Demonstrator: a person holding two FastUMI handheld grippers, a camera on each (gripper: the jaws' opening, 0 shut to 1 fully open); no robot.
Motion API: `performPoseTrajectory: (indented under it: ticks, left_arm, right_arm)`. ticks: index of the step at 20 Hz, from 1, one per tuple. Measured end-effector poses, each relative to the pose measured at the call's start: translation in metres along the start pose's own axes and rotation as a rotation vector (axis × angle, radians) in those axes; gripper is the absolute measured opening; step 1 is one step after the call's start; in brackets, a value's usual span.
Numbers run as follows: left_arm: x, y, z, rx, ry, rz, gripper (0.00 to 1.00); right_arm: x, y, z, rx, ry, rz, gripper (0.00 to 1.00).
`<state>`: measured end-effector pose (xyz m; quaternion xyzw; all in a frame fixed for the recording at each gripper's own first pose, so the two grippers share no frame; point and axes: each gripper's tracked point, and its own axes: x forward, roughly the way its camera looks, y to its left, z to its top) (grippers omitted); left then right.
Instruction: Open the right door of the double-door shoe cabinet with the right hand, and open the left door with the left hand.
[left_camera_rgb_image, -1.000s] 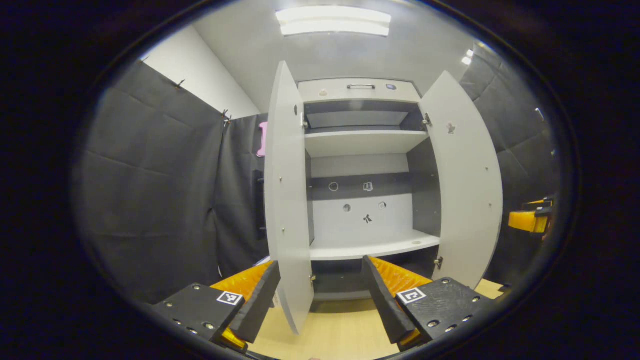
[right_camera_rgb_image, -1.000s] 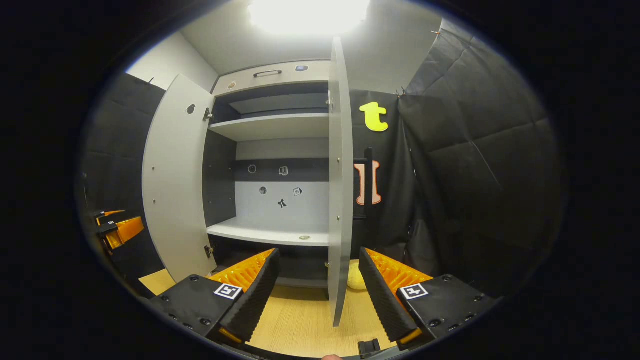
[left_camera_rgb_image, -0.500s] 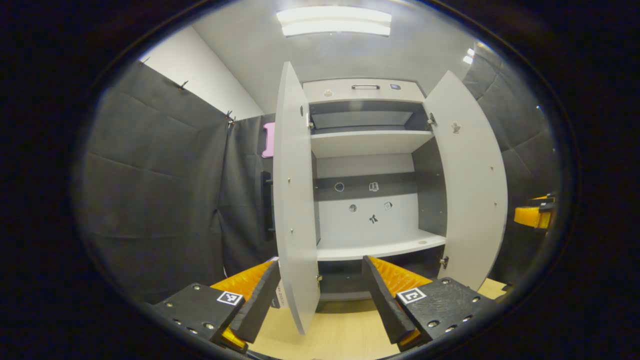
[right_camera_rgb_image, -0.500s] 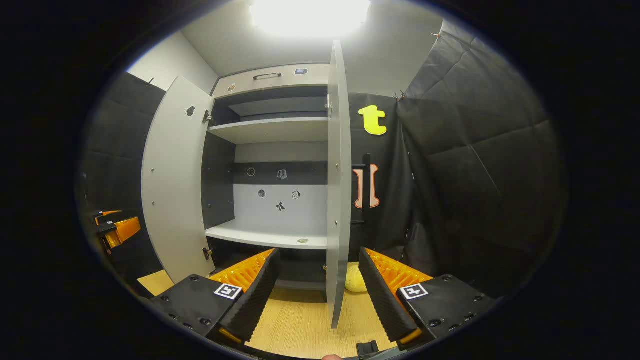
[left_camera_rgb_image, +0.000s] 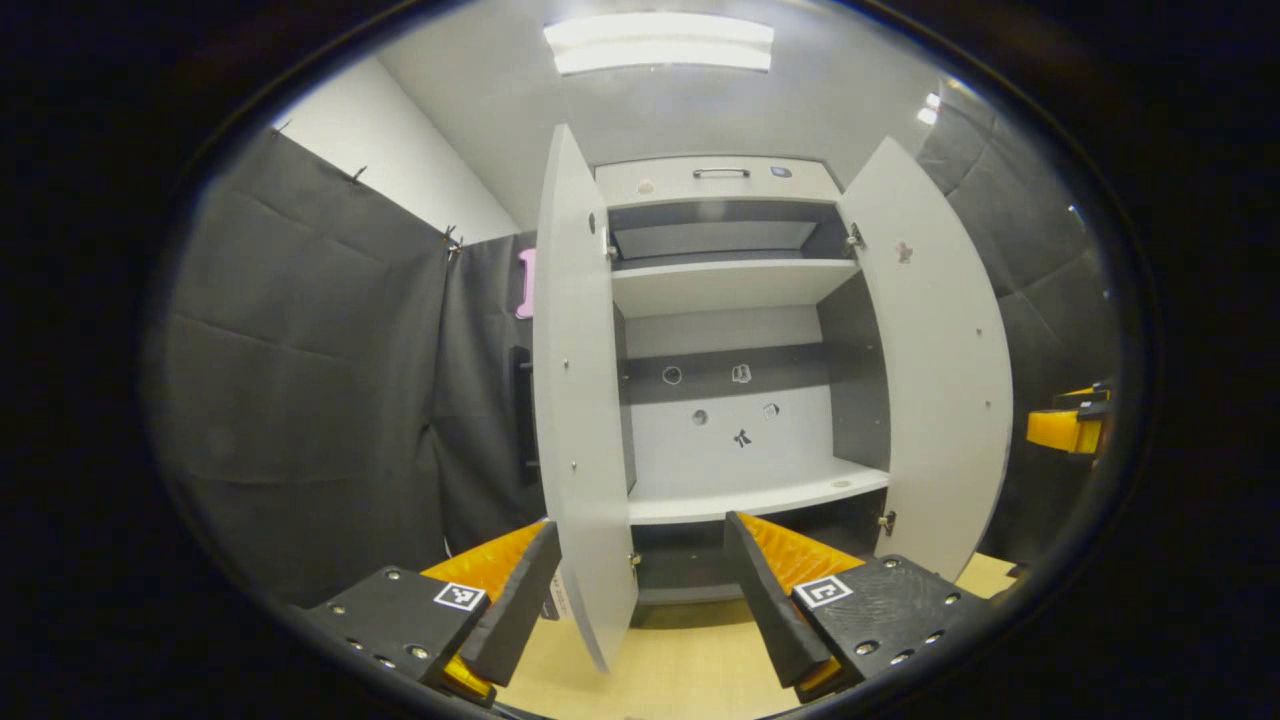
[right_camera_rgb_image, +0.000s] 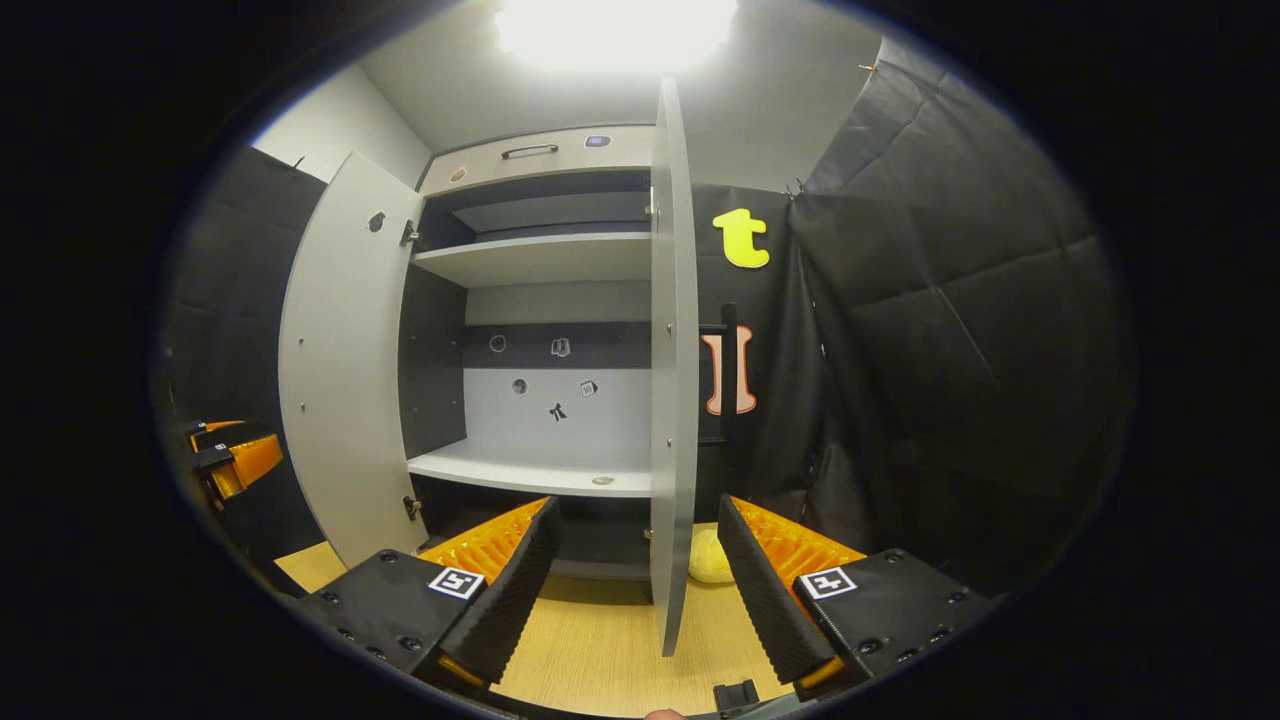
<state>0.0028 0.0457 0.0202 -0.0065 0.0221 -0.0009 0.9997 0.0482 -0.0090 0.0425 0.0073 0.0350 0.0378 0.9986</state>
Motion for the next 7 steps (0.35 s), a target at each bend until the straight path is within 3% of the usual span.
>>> performPoseTrajectory:
  ticks: [7]
  left_arm:
    - [0.0051, -0.002, 0.0018, 0.005, -0.006, -0.012, 0.96]
  right_arm:
    - [0.001, -0.0015, 0.0004, 0.006, -0.003, -0.009, 0.99]
